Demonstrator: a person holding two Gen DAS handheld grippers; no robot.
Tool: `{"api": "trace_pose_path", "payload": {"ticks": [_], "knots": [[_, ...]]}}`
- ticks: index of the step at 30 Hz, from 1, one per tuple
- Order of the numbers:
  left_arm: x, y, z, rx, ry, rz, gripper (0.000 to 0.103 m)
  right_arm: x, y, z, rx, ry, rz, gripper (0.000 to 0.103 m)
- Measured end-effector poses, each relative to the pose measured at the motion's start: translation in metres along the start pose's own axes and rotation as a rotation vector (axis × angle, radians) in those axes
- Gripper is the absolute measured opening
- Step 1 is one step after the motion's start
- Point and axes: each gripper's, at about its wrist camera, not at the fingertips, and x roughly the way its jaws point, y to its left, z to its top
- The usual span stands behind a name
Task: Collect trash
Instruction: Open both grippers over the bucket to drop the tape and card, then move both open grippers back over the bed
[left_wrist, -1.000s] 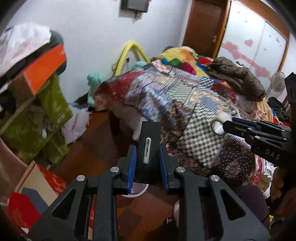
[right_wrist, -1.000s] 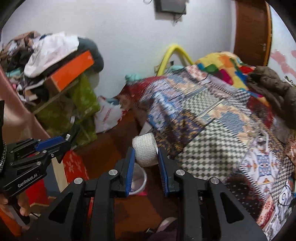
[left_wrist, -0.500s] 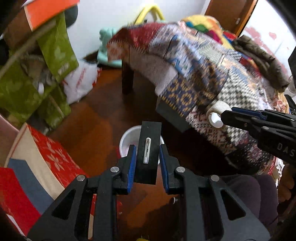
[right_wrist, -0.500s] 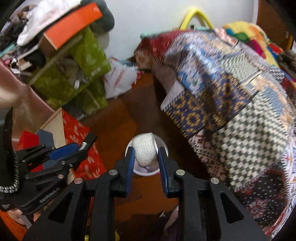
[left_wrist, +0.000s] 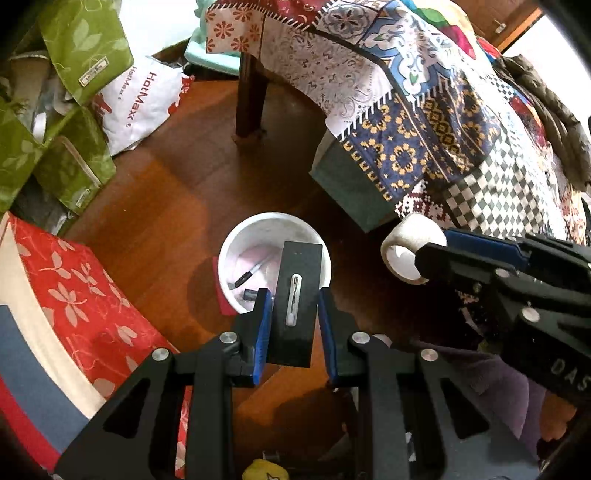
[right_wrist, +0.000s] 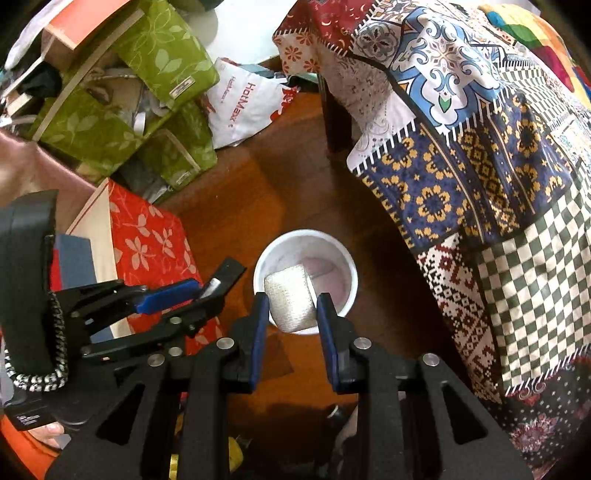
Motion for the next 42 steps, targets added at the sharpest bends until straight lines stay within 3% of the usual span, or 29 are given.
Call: {"api": "trace_pose_path", "payload": {"ticks": [5, 16, 23, 36, 42], "knots": [[-0.001, 0.004, 0.011, -0.007, -0.025, 0.039, 0.036, 0.007, -0.011, 0.010, 0.042, 0.030, 0.004, 0.035], [-0.034, 0.000, 0.002, 0.017, -0.080, 0.070, 0.036, -0.015, -0.020, -0.001, 0.039, -0.012, -0.020, 0.037], [-0.071, -0.020, -0.010, 0.056, -0.144, 0.098, 0.036, -0.060, -0.020, -0.019, 0.023, -0.109, -0.042, 0.037], [-0.155, -0.105, -0.020, 0.177, -0.338, 0.132, 0.036, -0.171, -0.046, -0.061, 0.023, -0.329, -0.103, 0.037], [-0.175, -0.155, -0.020, 0.231, -0.393, 0.094, 0.036, -0.212, -0.072, -0.080, 0.051, -0.389, -0.128, 0.037]]}}
